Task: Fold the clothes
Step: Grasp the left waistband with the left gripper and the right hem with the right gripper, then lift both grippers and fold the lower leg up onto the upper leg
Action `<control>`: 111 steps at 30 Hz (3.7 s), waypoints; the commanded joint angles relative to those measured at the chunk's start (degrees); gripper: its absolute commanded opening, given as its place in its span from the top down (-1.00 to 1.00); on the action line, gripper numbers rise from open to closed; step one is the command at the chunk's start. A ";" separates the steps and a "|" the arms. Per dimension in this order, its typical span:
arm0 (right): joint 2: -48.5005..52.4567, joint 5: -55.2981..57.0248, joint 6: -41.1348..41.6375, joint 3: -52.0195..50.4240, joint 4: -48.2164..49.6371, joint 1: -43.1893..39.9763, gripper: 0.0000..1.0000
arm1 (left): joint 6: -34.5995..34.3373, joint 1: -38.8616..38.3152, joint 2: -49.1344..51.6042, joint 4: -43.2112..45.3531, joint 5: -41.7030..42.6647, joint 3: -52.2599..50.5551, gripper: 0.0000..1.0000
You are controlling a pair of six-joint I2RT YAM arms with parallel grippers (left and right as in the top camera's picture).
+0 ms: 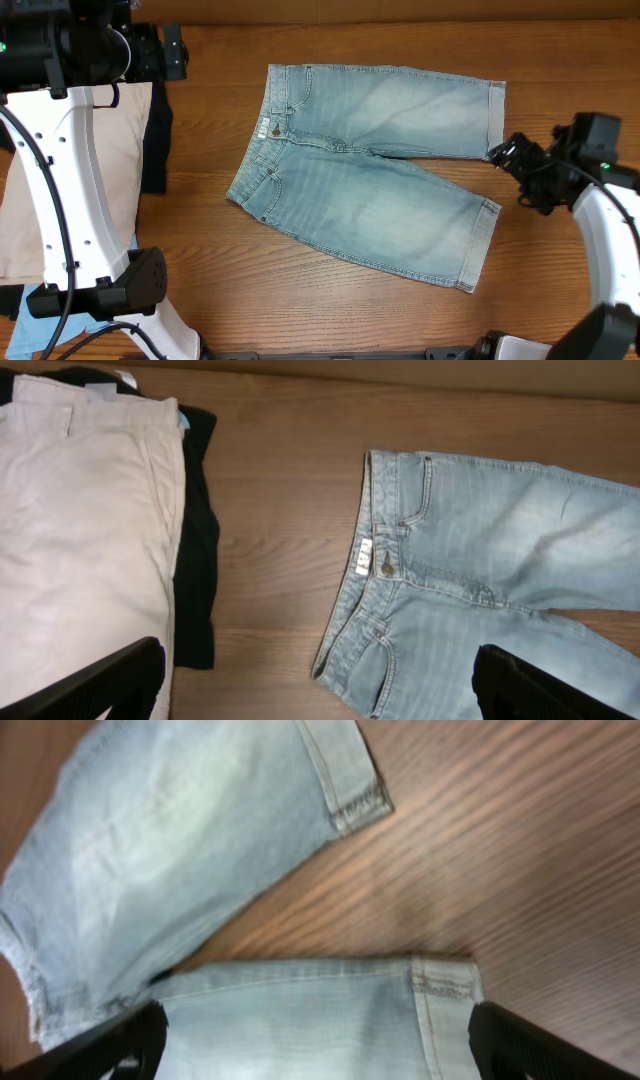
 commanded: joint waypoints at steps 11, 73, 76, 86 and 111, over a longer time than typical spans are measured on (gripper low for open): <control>-28.61 8.66 3.32 11.72 -28.52 -0.09 -1.00 | -10.56 -0.42 -11.47 -6.01 -5.57 -4.20 -1.00; -22.16 3.63 12.39 -13.27 -24.72 0.02 -0.29 | -47.17 -13.29 -1.97 54.10 -8.94 -85.07 0.81; -22.16 2.62 14.32 -15.32 -25.51 0.11 -0.23 | -47.15 -13.29 -1.97 54.25 -8.92 -85.07 0.92; -22.14 2.71 31.98 -25.90 -20.26 11.23 -0.10 | -47.17 -13.29 -1.97 54.62 -8.76 -85.07 0.92; 0.74 12.00 47.01 -26.95 -8.00 22.51 -0.03 | -50.62 -13.27 -1.97 55.39 -8.98 -85.07 0.92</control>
